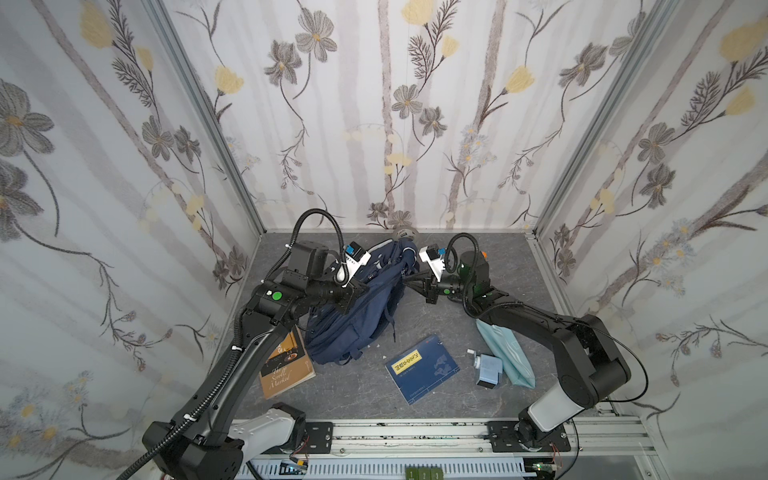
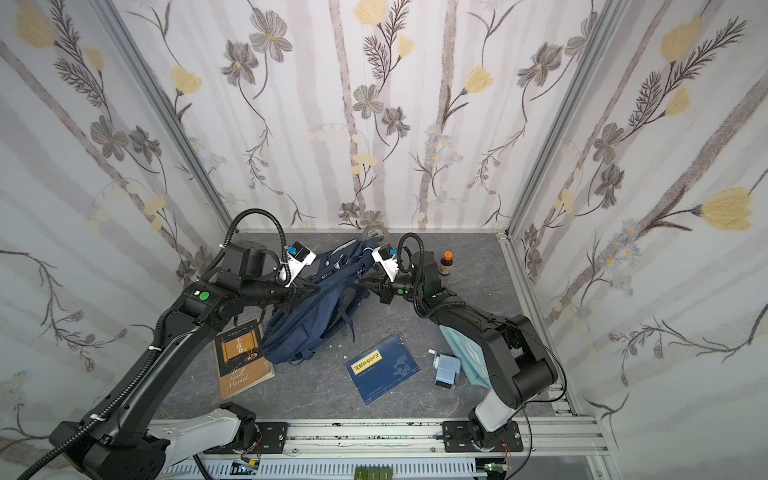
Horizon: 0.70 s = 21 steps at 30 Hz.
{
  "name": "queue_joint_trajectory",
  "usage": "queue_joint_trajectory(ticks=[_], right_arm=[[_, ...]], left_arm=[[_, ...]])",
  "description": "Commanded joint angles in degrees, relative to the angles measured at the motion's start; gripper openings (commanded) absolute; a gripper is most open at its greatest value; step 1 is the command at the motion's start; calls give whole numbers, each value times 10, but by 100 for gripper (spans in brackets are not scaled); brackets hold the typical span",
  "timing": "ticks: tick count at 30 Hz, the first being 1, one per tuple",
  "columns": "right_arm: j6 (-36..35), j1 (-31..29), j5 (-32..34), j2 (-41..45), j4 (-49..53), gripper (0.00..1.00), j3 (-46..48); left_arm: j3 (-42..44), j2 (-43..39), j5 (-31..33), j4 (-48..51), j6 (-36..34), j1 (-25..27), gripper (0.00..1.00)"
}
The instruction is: Pack the student bag
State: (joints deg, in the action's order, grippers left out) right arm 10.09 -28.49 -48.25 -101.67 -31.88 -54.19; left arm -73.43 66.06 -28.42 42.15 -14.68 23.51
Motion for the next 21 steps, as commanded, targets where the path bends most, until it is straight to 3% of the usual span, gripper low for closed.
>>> queue_joint_trajectory(ticks=[1, 11, 13, 16, 21], right_arm=[[43, -5, -24, -5, -87, 4, 7], [92, -12, -19, -20, -153, 23, 15], [92, -12, -17, -21, -153, 22, 15], [89, -12, -11, -18, -152, 12, 19], [92, -12, 10, -13, -152, 14, 28]], left_arm=[[3, -4, 0, -64, 7, 0, 0], [0, -1, -1, -66, 9, 0, 0], [0, 0, -1, -67, 11, 0, 0], [1, -1, -1, -67, 13, 0, 0], [2, -1, 3, -69, 13, 0, 0]])
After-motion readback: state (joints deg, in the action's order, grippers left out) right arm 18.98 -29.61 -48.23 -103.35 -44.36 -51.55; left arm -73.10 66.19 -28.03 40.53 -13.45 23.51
